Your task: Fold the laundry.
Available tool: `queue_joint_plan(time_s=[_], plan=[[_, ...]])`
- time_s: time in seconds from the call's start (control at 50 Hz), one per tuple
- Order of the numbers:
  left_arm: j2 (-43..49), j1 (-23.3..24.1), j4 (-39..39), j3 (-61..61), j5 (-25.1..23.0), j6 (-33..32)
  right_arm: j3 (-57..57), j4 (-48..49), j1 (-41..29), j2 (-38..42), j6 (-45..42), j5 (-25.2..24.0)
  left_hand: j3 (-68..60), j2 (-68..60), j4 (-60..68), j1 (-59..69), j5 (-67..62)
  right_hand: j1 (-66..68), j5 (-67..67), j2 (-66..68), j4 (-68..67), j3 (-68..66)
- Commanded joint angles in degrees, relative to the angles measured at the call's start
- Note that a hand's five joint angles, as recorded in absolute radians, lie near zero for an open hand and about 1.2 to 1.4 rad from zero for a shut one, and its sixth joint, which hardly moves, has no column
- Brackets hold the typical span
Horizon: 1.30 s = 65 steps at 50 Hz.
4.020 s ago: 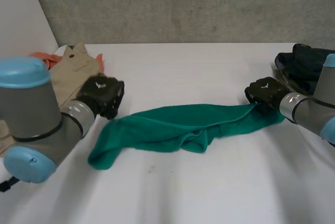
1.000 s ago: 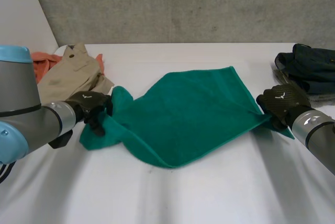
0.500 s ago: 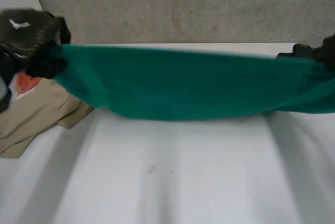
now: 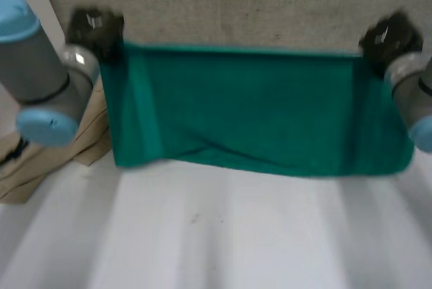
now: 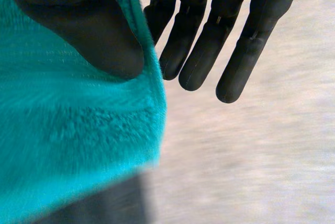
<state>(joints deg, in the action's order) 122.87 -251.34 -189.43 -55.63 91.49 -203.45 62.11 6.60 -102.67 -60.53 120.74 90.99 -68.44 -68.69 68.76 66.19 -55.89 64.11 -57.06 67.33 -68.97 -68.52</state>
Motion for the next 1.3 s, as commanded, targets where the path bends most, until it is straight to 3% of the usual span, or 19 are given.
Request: queue_joint_plan(time_s=[0.02, 0.14, 0.26, 0.54, 0.64, 0.7, 0.8, 0.9, 0.96, 1.02, 1.16, 1.3], plan=[[-2.5, -0.4, -26.8, 6.8, -0.1, -0.4, -0.1, 33.8, -1.5, -5.8, 3.3, -1.0, -11.6, -11.3, 11.2, 13.8, -14.1, 15.9, -12.9, 12.7, -11.0, -11.5], [-3.3, 0.0, -23.7, 1.7, -0.1, -0.2, 2.0, 24.3, -2.8, -6.9, 4.3, -2.7, -11.6, -11.3, 11.2, 13.8, -14.1, 15.9, -12.9, 12.7, -11.0, -11.5], [-4.0, -1.0, -22.3, -10.9, -0.4, 1.4, 5.3, 13.3, -2.7, -5.0, 7.8, -3.3, -11.6, -11.3, 11.2, 13.8, -14.1, 15.9, -12.9, 12.7, -11.0, -11.5], [-0.8, -0.5, -22.1, -33.6, -4.0, 1.1, 14.1, 7.8, -2.2, 5.8, 11.4, -7.5, -11.6, -11.3, 11.2, 13.8, -14.1, 15.9, -12.9, 12.7, -11.0, -11.5], [-5.9, -0.8, -18.8, -40.4, -4.0, 0.9, 17.2, 0.4, -2.2, 4.8, 11.0, -7.6, -11.6, -11.3, 11.2, 13.8, -14.1, 15.9, -12.9, 12.7, -11.0, -11.5], [-12.6, -1.0, -13.2, -45.2, -4.0, 0.7, 18.8, -5.2, -1.8, 2.9, 10.1, -7.5, -11.6, -11.3, 11.2, 13.8, -14.1, 15.9, -12.9, 12.7, -11.0, -11.5], [-22.6, -1.0, -0.8, -51.7, -4.1, -1.7, 25.0, -23.1, 3.2, -7.5, 4.8, -7.7, -11.6, -11.3, 11.2, 13.8, -14.1, 15.9, -12.9, 12.7, -11.0, -11.5], [-30.9, -0.9, 16.8, -58.9, -3.9, -11.3, 34.0, -33.1, 8.4, -15.8, -5.9, -7.7, -11.6, -11.3, 11.2, 13.8, -14.1, 15.9, -12.9, 12.7, -11.0, -11.5], [-32.9, -0.6, 23.6, -60.6, -4.1, -15.6, 38.7, -33.2, 9.4, -18.4, -13.8, -7.8, -11.6, -11.3, 11.2, 13.8, -14.1, 15.9, -12.9, 12.7, -11.0, -11.5], [-33.0, -0.3, 24.0, -60.2, -4.1, -16.3, 39.8, -30.1, 9.2, -18.3, -14.8, -7.7, -11.6, -11.3, 11.2, 13.8, -14.1, 15.9, -12.9, 12.7, -11.0, -11.5], [-25.2, -0.1, 13.3, -52.4, -3.6, -15.5, 35.7, -17.7, 7.9, -14.8, -8.6, -7.5, -11.6, -11.3, 11.2, 13.8, -14.1, 15.9, -12.9, 12.7, -11.0, -11.5], [-15.0, 0.1, -0.3, -42.8, -3.3, -11.2, 28.8, -3.5, 2.0, -5.9, -4.5, -3.5, -11.6, -11.3, 11.2, 13.8, -14.1, 15.9, -12.9, 12.7, -11.0, -11.5]])
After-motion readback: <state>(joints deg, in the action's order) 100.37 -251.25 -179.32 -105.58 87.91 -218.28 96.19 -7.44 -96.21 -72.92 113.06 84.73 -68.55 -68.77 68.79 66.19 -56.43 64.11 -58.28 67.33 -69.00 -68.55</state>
